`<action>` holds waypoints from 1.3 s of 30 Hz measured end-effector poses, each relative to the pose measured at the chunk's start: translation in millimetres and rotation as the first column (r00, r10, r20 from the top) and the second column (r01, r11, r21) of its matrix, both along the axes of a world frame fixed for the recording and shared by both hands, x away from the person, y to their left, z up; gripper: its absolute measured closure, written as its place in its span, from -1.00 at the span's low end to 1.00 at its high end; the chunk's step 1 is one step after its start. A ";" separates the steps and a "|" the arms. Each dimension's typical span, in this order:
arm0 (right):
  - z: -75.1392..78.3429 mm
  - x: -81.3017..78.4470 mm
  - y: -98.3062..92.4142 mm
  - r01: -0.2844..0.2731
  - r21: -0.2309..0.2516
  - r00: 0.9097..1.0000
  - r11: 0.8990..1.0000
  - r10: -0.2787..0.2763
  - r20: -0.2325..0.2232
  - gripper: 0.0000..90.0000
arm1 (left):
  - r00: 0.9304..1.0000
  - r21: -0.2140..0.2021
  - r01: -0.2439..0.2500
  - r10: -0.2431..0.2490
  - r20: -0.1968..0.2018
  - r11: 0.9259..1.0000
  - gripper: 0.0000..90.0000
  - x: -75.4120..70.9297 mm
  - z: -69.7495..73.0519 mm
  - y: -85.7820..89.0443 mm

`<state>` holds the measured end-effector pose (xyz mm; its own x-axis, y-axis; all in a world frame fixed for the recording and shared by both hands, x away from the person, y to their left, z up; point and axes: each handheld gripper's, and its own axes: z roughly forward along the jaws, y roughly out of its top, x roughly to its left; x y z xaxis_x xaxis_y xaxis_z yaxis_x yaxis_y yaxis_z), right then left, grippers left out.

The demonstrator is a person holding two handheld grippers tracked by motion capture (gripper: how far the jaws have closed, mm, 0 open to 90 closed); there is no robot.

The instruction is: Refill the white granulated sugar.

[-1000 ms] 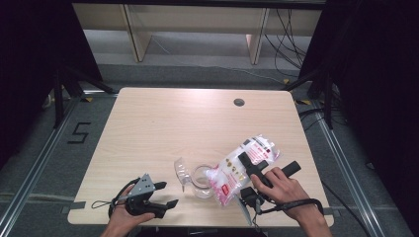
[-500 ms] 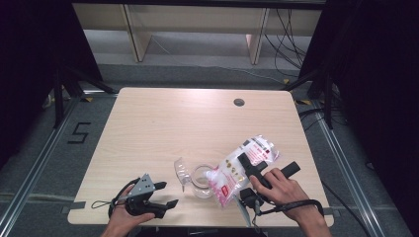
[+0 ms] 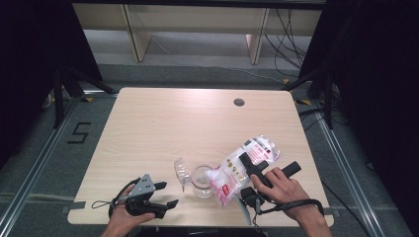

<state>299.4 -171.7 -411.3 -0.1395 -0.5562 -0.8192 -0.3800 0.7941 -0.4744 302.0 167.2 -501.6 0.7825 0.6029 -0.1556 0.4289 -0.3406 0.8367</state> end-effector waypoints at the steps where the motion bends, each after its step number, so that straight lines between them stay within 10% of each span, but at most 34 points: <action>1: -0.1 -0.4 -0.4 -0.001 0.007 1.000 1.000 0.001 -0.001 0.18 | 1.000 -0.001 -0.001 0.001 0.000 1.000 -0.46 0.0 -0.1 0.0; 39: -1.3 -0.2 -1.4 -0.008 0.031 1.000 0.999 0.008 -0.016 0.20 | 1.000 0.015 0.015 -0.015 0.021 1.000 -0.46 1.1 1.1 1.5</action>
<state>299.1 -173.1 -412.6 -0.1484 -0.5317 -0.8338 -0.3939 0.8051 -0.4433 303.2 168.7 -500.5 0.7945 0.5931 -0.1306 0.4062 -0.3592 0.8402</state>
